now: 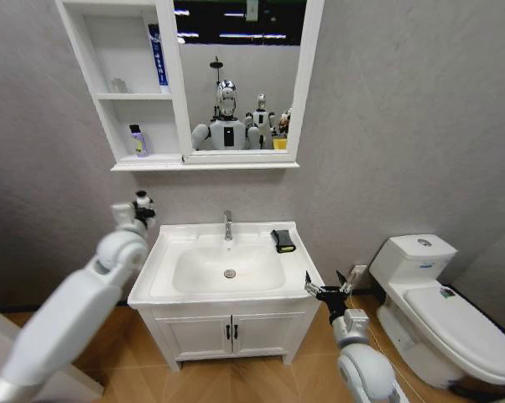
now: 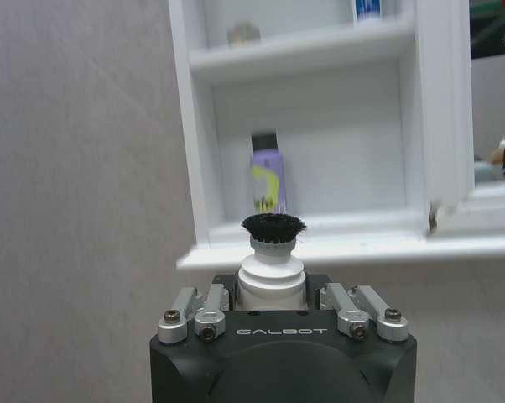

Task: Move facial cleanser and shampoo from washbasin to cabinet, then wipe washbasin with towel.

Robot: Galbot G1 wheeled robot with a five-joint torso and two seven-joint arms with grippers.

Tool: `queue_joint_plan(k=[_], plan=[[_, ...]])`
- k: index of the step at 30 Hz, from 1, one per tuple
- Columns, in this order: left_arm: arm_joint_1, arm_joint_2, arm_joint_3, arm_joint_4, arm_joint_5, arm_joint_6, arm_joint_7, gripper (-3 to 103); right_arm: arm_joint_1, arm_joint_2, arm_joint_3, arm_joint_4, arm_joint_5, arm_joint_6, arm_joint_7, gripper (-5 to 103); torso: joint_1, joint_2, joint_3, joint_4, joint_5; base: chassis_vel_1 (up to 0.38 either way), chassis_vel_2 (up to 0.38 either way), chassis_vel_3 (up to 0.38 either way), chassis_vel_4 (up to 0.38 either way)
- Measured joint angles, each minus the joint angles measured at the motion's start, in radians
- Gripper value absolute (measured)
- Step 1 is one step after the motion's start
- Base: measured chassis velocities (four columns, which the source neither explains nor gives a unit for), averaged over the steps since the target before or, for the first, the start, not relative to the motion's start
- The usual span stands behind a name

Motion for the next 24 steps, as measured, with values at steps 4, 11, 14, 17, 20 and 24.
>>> queue_joint_plan(k=[4, 11, 14, 17, 20, 24], plan=[[-0.261, 0.048, 0.111, 0.091, -0.153, 0.033, 0.014, 42, 0.002, -0.003, -0.008, 0.000, 0.000, -0.001, -0.001, 100, 0.000, 0.000, 0.000, -0.0006, 0.0002, 0.000, 0.000, 0.000, 0.000], [-0.602, -0.012, 0.319, 0.323, -0.229, 0.065, 0.061, 42, 0.002, -0.013, -0.005, 0.018, 0.005, -0.010, 0.005, 100, 0.000, 0.000, 0.000, -0.0001, 0.0004, 0.000, 0.000, 0.000, 0.000], [-0.712, -0.079, 0.398, 0.419, -0.275, 0.088, 0.056, 42, -0.005, -0.020, 0.006, 0.021, 0.009, -0.010, 0.005, 100, 0.000, 0.000, 0.000, -0.0002, 0.0000, 0.000, 0.000, 0.000, 0.000], [-0.812, -0.201, 0.463, 0.528, -0.305, 0.099, 0.033, 42, -0.010, -0.021, 0.013, 0.027, 0.012, -0.008, 0.006, 100, 0.000, 0.000, 0.000, -0.0008, 0.0007, 0.000, 0.000, 0.000, 0.000], [-0.849, -0.284, 0.492, 0.615, -0.245, 0.091, 0.052, 42, -0.011, -0.019, 0.019, 0.031, 0.018, -0.007, 0.007, 100, 0.000, 0.000, 0.000, -0.0009, 0.0010, 0.000, 0.000, 0.000, 0.000], [-0.866, -0.353, 0.513, 0.742, -0.117, 0.069, 0.128, 42, -0.016, -0.020, 0.032, 0.036, 0.028, -0.004, 0.008, 100, 0.000, 0.000, 0.000, -0.0005, 0.0007, 0.000, 0.000, 0.000, 0.000]])
